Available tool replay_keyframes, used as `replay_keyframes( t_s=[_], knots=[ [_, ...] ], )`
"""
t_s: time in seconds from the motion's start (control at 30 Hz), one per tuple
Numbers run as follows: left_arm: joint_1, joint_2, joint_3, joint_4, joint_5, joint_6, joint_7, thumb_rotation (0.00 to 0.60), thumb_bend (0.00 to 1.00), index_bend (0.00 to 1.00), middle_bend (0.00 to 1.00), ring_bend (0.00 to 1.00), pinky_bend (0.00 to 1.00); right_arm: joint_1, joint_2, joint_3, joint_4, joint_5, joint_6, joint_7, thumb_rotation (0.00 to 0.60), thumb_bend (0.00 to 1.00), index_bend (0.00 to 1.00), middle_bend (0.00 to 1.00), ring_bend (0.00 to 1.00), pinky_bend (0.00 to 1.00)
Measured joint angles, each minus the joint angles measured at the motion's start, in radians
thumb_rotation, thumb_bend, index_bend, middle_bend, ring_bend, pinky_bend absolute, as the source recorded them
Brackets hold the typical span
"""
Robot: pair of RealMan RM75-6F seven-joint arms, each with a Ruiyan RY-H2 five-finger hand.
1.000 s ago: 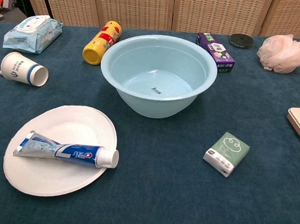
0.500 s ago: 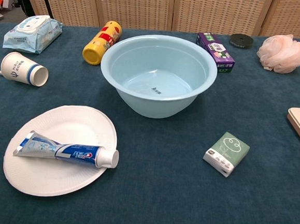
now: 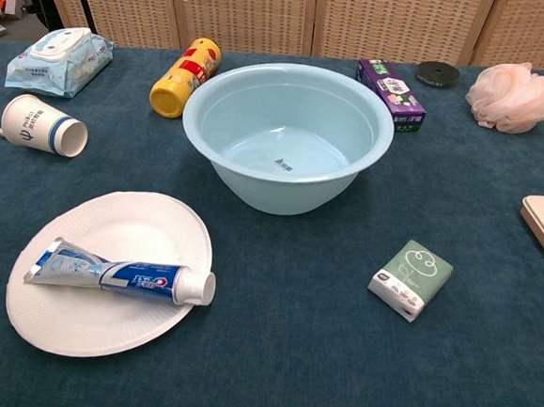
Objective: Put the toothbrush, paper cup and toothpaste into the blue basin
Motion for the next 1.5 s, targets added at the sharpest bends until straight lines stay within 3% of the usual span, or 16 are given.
replay_keyframes(
  t_s=[0.37,0.7,1.5],
  knots=[
    [-0.149,-0.026,-0.032,0.216,-0.104,-0.243,-0.031,0.6,0.26,0.22,0.0,0.0,0.03,0.005,-0.007,-0.002,0.002,0.007,-0.015,-0.01,0.6,0.11,0.0,0.0,0.0,0.0],
    [-0.252,-0.119,-0.048,0.358,-0.175,-0.372,-0.023,0.6,0.27,0.26,0.0,0.0,0.03,0.012,-0.013,0.004,0.014,0.029,-0.032,-0.008,0.6,0.11,0.0,0.0,0.0,0.0],
    [-0.366,-0.345,-0.054,0.622,-0.299,-0.471,0.033,0.6,0.36,0.35,0.0,0.0,0.03,0.016,-0.008,0.014,0.032,0.059,-0.047,0.024,0.6,0.11,0.0,0.0,0.0,0.0]
  ],
)
